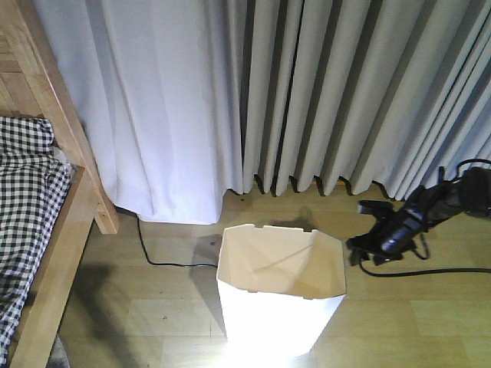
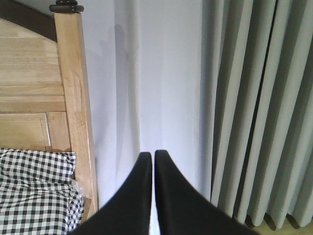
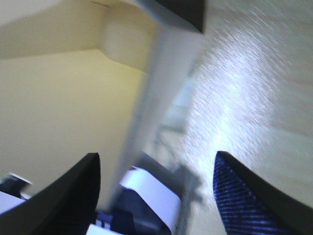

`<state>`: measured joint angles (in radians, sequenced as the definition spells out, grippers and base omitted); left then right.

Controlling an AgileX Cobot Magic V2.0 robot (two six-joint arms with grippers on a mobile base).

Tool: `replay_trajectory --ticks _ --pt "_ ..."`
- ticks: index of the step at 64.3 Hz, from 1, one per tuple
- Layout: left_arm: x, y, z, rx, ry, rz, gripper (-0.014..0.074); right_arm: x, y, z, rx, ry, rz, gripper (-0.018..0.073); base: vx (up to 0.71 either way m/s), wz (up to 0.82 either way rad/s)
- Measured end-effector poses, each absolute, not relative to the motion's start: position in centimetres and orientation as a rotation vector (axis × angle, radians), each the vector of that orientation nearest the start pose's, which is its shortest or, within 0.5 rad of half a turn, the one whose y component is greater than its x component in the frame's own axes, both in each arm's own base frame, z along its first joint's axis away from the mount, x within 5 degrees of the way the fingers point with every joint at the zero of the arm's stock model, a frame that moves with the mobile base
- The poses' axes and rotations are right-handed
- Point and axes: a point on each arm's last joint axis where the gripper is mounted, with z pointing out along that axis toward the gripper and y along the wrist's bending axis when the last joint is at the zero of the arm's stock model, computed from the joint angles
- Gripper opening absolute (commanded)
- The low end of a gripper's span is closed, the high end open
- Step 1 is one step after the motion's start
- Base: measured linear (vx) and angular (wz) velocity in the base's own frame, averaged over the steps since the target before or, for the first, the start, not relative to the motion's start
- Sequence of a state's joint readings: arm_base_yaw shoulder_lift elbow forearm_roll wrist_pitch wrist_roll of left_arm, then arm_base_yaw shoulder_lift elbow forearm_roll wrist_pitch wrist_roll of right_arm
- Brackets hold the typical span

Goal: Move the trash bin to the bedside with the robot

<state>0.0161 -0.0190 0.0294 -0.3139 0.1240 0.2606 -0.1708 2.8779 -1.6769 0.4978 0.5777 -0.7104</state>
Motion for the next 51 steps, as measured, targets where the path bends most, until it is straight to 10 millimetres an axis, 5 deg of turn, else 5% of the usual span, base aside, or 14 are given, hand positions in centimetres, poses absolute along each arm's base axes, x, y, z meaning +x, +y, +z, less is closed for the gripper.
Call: replay_trajectory --ticks 12,23,34,51 --pt "5.6 -0.3 19.4 -0.025 1.612 -0.058 -0.0006 40.1 -8.5 -12.1 -0.024 3.194 0.393 0.0454 0.0 0.0" --pt "5.6 -0.3 19.4 -0.025 1.612 -0.058 -0.0006 40.2 -12.0 -7.9 0.075 3.236 0.358 0.0384 0.0 0.0" --pt "5.6 -0.3 19.4 -0.025 1.612 -0.058 -0.0006 41.4 -14.0 -0.9 0.039 3.213 0.19 0.0302 0.0 0.0" --pt "5.6 -0.3 19.4 -0.025 1.612 -0.058 -0.0006 42.0 -14.2 12.8 0.044 3.006 0.061 0.0239 0.0 0.0"
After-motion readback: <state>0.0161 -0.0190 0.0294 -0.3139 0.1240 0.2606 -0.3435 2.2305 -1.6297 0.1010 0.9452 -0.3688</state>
